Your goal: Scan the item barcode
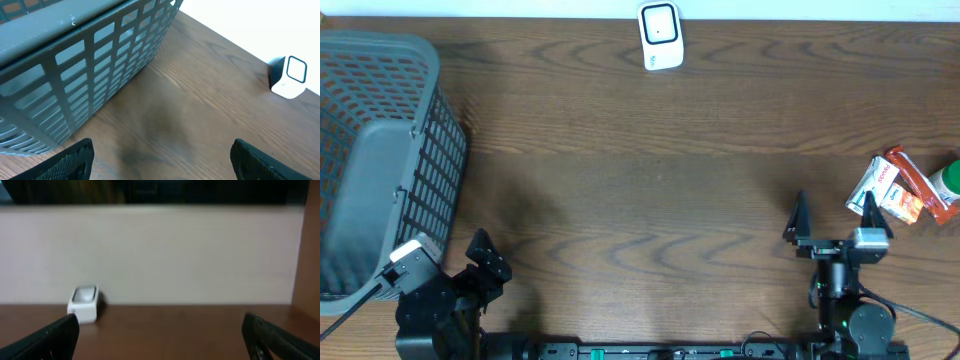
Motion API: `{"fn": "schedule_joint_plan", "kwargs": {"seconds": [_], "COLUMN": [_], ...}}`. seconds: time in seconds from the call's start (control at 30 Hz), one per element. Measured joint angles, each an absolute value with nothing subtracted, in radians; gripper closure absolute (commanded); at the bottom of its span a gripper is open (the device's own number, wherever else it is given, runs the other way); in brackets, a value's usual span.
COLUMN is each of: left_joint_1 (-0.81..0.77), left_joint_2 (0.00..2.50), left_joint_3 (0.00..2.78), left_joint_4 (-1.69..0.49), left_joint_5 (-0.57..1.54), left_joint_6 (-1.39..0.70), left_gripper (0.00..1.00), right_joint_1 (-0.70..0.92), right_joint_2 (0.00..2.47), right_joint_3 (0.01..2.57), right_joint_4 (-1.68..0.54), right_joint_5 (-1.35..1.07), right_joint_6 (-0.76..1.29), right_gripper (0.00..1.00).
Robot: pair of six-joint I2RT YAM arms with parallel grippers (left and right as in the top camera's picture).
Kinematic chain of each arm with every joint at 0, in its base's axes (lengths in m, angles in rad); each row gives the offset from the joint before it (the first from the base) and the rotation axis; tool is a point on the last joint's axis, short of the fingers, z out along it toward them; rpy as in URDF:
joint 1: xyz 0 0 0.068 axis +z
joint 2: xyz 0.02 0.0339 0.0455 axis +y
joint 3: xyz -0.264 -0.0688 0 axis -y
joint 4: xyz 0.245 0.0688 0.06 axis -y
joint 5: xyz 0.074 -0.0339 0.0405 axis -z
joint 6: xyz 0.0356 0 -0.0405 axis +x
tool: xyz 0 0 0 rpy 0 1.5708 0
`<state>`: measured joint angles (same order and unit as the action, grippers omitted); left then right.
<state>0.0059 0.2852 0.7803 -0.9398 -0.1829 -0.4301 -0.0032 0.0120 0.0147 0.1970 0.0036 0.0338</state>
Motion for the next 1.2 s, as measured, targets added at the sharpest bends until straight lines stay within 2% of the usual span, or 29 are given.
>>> {"fn": "schedule_joint_plan", "kwargs": {"seconds": [0.33,1.1,1.13,1.2], "left_joint_1": [0.006,0.006,0.006,0.006], "left_joint_2": [0.285,0.285,0.285,0.285], "left_joint_3": [0.780,0.780,0.780,0.780], "left_joint_4": [-0.939,-0.940,-0.940,-0.939], "left_joint_5": [-0.183,-0.183,-0.183,-0.183], "left_joint_6": [-0.430,-0.430,-0.430,-0.431], "left_gripper": [0.12,0.12,0.01,0.01], "right_joint_1": [-0.003,-0.003,-0.003,-0.003], "right_joint_2": [0.012,0.013,0.013,0.013], "right_joint_3": [0.007,0.007,0.007,0.007], "right_joint_4": [-0.071,-0.068,-0.068,-0.068], "right_joint_5": [0.030,0.031,0.031,0.031], "right_joint_6": [0.042,0.042,0.042,0.042], "right_gripper": [0.01,0.01,0.01,0.01]}}
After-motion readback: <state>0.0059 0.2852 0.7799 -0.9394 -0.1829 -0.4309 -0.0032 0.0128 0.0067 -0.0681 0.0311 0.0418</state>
